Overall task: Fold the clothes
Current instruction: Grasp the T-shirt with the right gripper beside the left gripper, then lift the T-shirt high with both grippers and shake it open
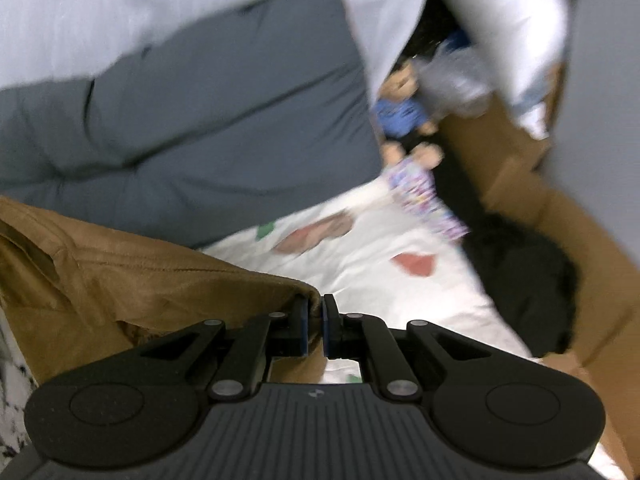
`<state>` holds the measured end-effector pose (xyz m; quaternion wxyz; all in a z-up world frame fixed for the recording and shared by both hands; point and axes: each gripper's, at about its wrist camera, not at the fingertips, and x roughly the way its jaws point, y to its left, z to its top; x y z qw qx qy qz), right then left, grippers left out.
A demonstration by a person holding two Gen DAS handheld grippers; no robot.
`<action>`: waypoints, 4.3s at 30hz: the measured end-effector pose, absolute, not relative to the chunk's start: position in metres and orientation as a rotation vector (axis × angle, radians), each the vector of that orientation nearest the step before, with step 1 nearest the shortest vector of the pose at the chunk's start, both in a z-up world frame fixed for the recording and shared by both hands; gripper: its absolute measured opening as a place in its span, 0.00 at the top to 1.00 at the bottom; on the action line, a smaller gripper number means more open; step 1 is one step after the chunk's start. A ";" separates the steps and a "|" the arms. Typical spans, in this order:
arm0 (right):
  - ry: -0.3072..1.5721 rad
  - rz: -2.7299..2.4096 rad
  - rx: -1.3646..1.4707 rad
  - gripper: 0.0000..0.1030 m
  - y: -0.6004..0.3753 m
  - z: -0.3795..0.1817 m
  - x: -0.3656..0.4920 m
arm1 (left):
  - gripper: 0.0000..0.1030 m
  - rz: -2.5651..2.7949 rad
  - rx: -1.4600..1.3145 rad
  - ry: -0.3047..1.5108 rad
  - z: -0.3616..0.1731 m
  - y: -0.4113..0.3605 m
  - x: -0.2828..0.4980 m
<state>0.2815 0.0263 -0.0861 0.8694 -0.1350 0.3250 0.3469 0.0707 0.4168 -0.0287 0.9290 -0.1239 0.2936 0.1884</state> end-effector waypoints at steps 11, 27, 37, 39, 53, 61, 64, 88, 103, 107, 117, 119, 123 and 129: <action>0.487 0.595 -0.232 0.94 -0.067 0.015 0.223 | 0.94 0.252 -0.173 0.488 0.048 0.362 0.085; 0.304 0.399 -0.248 0.94 -0.184 0.106 0.145 | 0.94 -0.018 -0.091 0.323 0.132 0.240 0.100; 0.197 0.277 -0.268 0.94 -0.255 0.158 0.098 | 0.94 -0.163 -0.083 0.236 0.162 0.185 0.107; 0.175 0.253 -0.272 0.94 -0.269 0.169 0.089 | 0.95 -0.183 -0.091 0.218 0.168 0.180 0.100; 0.049 0.157 -0.269 0.94 -0.301 0.211 -0.043 | 0.95 -0.306 -0.048 0.110 0.208 0.148 0.063; 0.092 0.155 -0.246 0.94 -0.311 0.193 -0.038 | 0.95 -0.339 -0.056 0.113 0.206 0.140 0.055; 0.112 0.155 -0.238 0.94 -0.315 0.184 -0.035 | 0.95 -0.339 -0.047 0.142 0.193 0.136 0.063; 0.585 0.176 -0.149 0.94 -0.327 -0.027 0.116 | 0.94 -0.298 0.027 0.632 -0.004 0.135 0.205; 0.799 0.158 -0.059 0.94 -0.336 -0.159 0.237 | 0.94 -0.294 0.080 0.851 -0.109 0.122 0.330; 0.820 0.145 -0.049 0.94 -0.342 -0.181 0.269 | 0.94 -0.293 0.102 0.874 -0.129 0.109 0.365; 0.871 0.108 -0.065 0.93 -0.356 -0.236 0.342 | 0.95 -0.296 0.195 0.924 -0.192 0.072 0.460; 0.886 0.107 -0.075 0.93 -0.357 -0.247 0.357 | 0.95 -0.298 0.217 0.928 -0.201 0.068 0.472; 0.911 0.102 -0.100 0.93 -0.360 -0.272 0.385 | 0.95 -0.300 0.235 0.957 -0.233 0.060 0.505; 0.940 0.079 -0.108 0.93 -0.361 -0.306 0.417 | 0.95 -0.299 0.230 1.017 -0.275 0.060 0.541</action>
